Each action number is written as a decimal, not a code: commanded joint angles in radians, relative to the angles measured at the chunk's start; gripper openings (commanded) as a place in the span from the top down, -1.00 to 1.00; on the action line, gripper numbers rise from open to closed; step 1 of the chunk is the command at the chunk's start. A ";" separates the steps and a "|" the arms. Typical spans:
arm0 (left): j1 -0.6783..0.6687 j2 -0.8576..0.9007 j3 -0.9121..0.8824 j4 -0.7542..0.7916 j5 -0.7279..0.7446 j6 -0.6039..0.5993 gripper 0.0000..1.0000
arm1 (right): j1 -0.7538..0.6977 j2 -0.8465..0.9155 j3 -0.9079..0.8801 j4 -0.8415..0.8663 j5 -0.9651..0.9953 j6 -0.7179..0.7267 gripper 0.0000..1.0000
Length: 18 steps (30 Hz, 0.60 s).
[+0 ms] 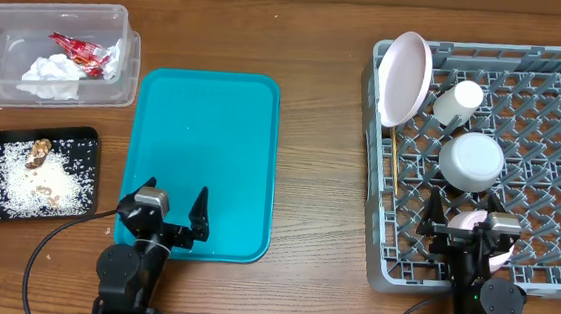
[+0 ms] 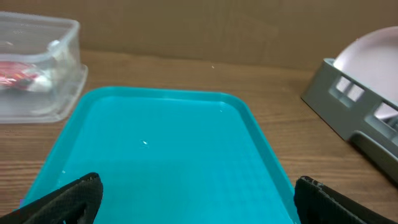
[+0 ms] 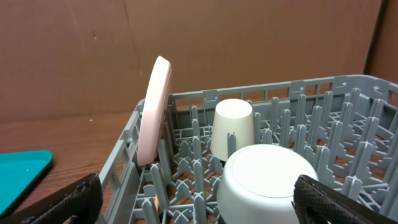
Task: Sort waste into correct bins and load items into the dishwasher
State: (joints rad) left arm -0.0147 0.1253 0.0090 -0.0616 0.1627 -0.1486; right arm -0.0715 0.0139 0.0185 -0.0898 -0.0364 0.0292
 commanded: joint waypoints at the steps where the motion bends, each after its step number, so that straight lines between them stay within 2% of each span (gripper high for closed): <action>1: -0.006 -0.032 -0.004 -0.010 -0.087 0.022 -1.00 | -0.002 -0.011 -0.011 0.006 0.010 -0.003 -1.00; 5: -0.005 -0.061 -0.004 -0.016 -0.153 0.026 -1.00 | -0.002 -0.011 -0.011 0.006 0.010 -0.003 -1.00; 10: -0.005 -0.079 -0.004 -0.016 -0.155 0.109 -0.99 | -0.002 -0.011 -0.011 0.006 0.010 -0.003 -1.00; 18: -0.005 -0.122 -0.004 -0.016 -0.164 0.113 -1.00 | -0.002 -0.011 -0.011 0.006 0.010 -0.003 -1.00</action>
State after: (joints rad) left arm -0.0147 0.0170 0.0090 -0.0753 0.0208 -0.0666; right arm -0.0715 0.0139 0.0185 -0.0902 -0.0360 0.0288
